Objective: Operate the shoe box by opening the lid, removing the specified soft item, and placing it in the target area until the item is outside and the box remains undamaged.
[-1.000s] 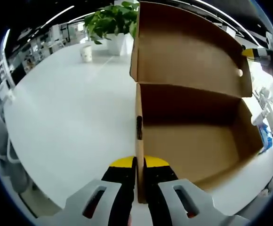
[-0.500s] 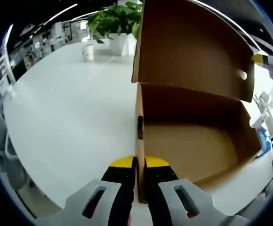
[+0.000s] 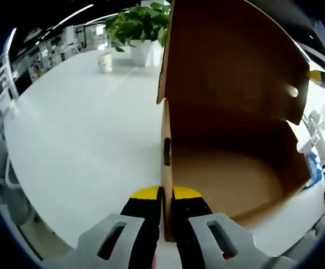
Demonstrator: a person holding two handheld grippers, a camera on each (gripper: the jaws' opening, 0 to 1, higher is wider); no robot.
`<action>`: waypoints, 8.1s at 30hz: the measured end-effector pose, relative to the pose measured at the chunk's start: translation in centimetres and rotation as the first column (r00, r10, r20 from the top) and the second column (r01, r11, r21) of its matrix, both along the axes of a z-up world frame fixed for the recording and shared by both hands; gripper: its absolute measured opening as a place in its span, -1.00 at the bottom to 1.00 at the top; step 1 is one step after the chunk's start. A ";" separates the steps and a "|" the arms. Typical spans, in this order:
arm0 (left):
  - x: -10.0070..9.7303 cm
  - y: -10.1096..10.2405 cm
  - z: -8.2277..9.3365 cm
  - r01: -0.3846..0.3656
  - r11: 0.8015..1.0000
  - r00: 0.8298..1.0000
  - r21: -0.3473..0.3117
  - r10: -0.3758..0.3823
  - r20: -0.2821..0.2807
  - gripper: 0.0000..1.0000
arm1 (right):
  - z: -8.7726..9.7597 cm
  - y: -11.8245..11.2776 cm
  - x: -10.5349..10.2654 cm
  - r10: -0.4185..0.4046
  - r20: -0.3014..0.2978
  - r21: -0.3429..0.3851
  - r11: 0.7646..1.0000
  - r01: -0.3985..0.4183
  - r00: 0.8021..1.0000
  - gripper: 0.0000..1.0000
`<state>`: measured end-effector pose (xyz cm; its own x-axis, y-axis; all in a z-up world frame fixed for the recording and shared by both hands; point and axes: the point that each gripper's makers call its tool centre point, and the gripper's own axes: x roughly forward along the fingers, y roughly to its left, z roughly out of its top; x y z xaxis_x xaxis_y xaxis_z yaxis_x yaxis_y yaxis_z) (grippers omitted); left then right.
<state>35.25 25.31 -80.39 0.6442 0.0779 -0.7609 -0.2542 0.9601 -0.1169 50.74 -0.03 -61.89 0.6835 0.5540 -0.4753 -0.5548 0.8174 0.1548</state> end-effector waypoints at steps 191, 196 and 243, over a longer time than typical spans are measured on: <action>-0.7 1.2 4.0 0.036 0.999 0.989 -0.001 -0.035 0.142 -0.94 | -11.2 -3.1 -10.8 -0.063 -0.162 0.149 0.985 0.087 0.985 -1.00; -1.0 1.0 4.2 0.044 0.999 0.990 0.015 -0.045 0.133 -0.94 | -11.3 -3.0 -10.8 -0.067 -0.168 0.152 0.984 0.093 0.983 -1.00; -3.3 2.3 5.6 -0.028 0.998 0.993 0.058 0.022 0.116 -1.00 | -11.2 -2.8 -11.6 -0.059 -0.180 0.185 0.978 0.092 0.982 -1.00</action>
<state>31.93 27.64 -74.80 0.7243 0.1381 -0.6755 -0.2663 0.9597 -0.0894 39.15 -2.83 -73.10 0.6441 0.5963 -0.4792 -0.4439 0.8015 0.4007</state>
